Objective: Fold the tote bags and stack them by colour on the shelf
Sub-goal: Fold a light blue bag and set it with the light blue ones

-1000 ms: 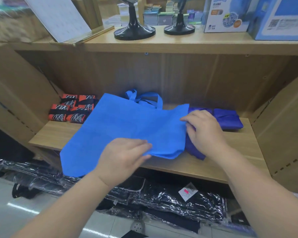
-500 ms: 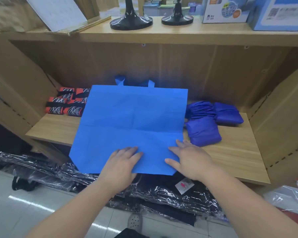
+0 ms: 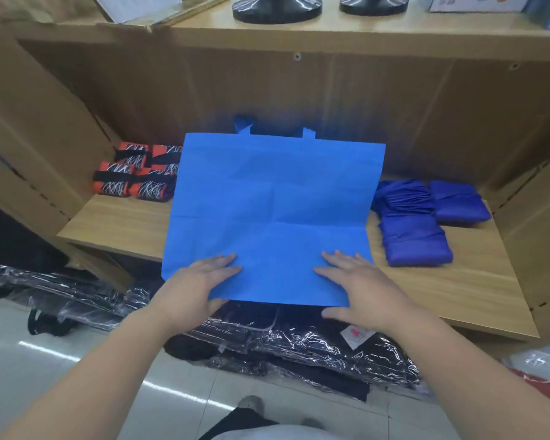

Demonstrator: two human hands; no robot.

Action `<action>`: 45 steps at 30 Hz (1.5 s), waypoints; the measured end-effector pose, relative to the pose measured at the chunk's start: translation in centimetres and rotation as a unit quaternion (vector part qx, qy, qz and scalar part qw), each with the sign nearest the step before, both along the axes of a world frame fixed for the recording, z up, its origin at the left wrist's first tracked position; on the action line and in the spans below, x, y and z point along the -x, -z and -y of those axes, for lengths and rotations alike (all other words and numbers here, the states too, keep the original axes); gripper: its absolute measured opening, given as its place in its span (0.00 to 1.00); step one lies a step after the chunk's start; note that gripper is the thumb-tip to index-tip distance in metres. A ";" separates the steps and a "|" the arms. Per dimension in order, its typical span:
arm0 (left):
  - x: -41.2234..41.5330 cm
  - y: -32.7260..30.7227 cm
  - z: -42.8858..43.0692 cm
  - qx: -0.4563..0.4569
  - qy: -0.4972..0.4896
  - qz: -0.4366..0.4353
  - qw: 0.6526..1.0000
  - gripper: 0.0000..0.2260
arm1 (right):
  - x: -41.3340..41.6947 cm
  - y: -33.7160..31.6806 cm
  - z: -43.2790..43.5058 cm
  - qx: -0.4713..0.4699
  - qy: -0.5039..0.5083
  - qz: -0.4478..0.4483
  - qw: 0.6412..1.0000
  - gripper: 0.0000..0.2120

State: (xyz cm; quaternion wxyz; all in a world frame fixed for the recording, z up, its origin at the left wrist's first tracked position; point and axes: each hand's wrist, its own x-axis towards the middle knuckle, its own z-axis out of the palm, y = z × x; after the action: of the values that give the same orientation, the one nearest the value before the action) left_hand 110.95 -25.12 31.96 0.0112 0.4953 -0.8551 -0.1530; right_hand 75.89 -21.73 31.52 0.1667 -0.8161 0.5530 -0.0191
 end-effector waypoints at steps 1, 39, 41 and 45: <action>-0.5 -0.4 0.5 -0.013 0.000 -0.018 1.000 0.29 | 0.3 0.2 0.1 0.004 0.009 0.023 1.000 0.38; -6.3 1.3 11.4 0.139 -0.123 -0.219 0.958 0.12 | -5.3 0.3 -1.5 0.150 0.441 0.215 0.858 0.11; -6.2 1.8 11.5 0.196 -0.096 -0.193 0.956 0.11 | -5.4 0.7 -1.3 0.170 0.431 0.175 0.869 0.09; -7.1 2.9 12.1 0.212 0.015 -0.238 0.948 0.10 | -4.5 1.7 -1.1 0.202 0.426 0.153 0.869 0.09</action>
State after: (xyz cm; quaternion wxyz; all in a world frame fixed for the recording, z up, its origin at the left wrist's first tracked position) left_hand 118.01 -37.25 29.10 0.3170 0.4174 -0.8477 -0.0819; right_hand 80.44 -20.60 29.80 0.0562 -0.5042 0.7983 -0.3246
